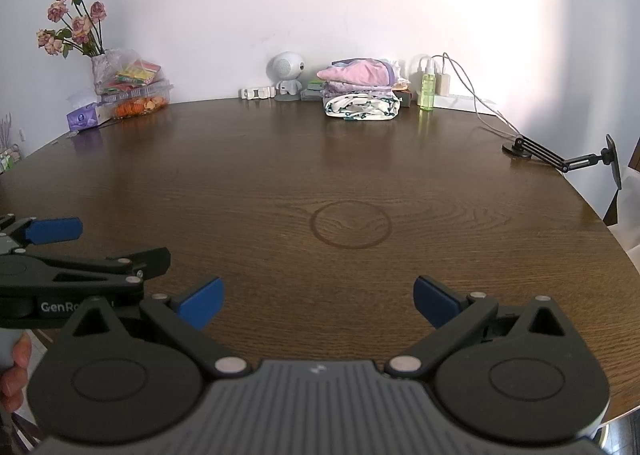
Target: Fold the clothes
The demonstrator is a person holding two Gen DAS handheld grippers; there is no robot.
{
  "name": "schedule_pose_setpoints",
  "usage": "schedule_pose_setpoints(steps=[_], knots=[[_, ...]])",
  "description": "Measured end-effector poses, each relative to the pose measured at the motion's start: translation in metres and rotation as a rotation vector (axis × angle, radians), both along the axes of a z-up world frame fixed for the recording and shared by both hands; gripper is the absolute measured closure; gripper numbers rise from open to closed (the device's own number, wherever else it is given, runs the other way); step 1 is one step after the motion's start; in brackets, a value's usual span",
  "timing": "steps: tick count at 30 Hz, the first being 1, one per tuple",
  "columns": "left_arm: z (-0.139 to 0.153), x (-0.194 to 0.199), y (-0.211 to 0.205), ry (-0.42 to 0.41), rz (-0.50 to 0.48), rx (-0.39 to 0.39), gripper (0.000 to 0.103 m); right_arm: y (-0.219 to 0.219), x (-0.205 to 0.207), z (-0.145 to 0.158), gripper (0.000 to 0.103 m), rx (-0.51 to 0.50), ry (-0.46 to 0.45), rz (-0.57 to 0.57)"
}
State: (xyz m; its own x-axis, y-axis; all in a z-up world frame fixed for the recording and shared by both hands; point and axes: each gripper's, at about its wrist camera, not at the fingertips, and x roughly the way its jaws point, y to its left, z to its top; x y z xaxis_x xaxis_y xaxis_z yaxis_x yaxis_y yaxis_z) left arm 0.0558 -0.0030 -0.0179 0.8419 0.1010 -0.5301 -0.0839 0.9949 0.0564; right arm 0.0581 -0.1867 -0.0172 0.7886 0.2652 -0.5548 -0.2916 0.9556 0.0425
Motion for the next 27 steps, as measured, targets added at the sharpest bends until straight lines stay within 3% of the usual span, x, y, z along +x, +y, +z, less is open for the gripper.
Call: schedule_pose_setpoints(steps=[27], knots=[[-0.0007,-0.0016,-0.0079,-0.027,0.009,0.032,0.001,-0.0014,-0.0003,0.0006,0.000,0.000,-0.002,0.000]])
